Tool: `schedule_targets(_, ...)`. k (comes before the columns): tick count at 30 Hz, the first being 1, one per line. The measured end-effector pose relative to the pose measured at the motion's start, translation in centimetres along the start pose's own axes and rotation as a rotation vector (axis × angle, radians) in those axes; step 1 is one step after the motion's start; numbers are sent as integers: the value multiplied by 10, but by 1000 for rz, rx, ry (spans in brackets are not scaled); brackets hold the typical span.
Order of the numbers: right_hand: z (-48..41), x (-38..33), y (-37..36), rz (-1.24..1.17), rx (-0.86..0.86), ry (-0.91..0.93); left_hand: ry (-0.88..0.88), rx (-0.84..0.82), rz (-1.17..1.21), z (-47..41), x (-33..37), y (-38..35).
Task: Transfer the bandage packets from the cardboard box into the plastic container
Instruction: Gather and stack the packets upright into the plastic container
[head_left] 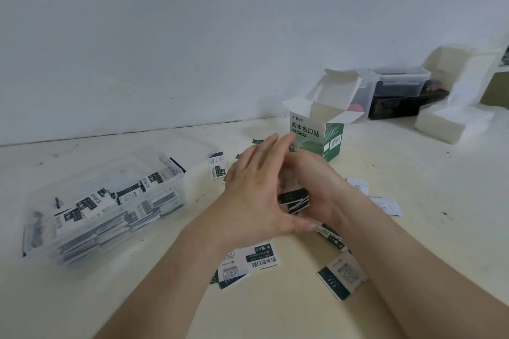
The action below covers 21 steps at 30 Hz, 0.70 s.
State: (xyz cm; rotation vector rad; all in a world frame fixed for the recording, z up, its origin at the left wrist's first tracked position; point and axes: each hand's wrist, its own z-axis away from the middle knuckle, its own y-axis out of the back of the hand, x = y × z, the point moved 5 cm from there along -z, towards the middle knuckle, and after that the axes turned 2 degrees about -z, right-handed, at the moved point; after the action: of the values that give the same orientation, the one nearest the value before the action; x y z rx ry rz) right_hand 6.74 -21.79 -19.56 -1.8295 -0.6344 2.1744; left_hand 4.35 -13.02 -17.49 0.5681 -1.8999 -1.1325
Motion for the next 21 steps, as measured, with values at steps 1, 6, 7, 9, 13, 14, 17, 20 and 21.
schedule_targets(1,1,1,-3,44,-28,1,-6,-7,-35,0,-1,-3)
schedule_targets(6,4,4,-9,155,-136,-25,-28,62,55,-1,-12,0)
schedule_targets(7,4,4,-11,154,-161,-38,-27,75,67,-1,-14,2)
schedule_targets(9,4,6,-12,145,-199,-59,-20,95,66,-1,-16,3)
schedule_targets(13,3,3,-6,247,-132,-62,47,47,134,-3,-20,8)
schedule_targets(14,2,-1,-1,320,-72,-26,83,19,163,-3,-24,10)
schedule_targets(17,-5,-16,18,652,137,139,139,-142,59,0,-35,12)
schedule_targets(20,-7,-23,27,1156,275,284,144,-261,-105,5,-40,6)
schedule_targets(21,-7,-21,27,1273,279,272,147,-263,-125,7,-41,4)
